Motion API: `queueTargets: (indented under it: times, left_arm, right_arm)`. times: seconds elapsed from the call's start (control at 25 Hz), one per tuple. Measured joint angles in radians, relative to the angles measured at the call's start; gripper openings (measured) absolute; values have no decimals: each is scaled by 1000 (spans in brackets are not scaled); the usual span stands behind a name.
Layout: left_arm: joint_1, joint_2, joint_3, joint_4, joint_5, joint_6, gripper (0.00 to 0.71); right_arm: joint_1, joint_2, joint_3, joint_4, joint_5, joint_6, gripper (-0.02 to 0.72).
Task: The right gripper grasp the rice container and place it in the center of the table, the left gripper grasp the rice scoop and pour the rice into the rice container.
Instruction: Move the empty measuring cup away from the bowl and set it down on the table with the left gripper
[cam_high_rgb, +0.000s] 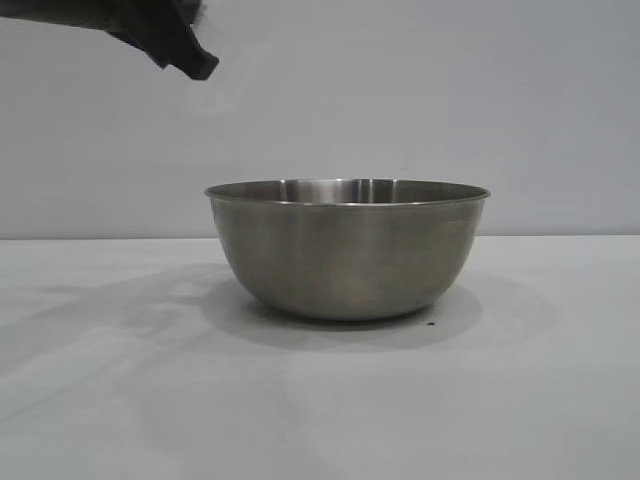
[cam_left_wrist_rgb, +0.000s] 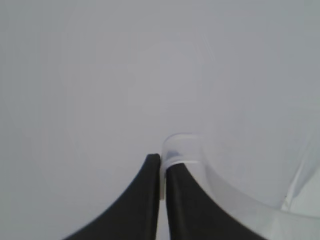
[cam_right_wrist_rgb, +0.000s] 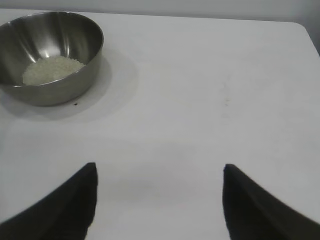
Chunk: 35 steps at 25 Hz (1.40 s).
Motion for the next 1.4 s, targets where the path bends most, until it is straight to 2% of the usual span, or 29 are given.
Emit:
queueTargets:
  times: [0.4, 0.92, 1.4]
  left_arm:
    - [0, 65, 131, -71, 2, -243, 0]
    - [0, 209, 132, -71, 2, -360, 0]
    - [0, 251, 132, -88, 2, -405, 0]
  right_arm:
    - [0, 0, 0, 0, 0, 0, 450]
    - [0, 0, 0, 0, 0, 0, 450]
    - [0, 0, 0, 0, 0, 0, 450]
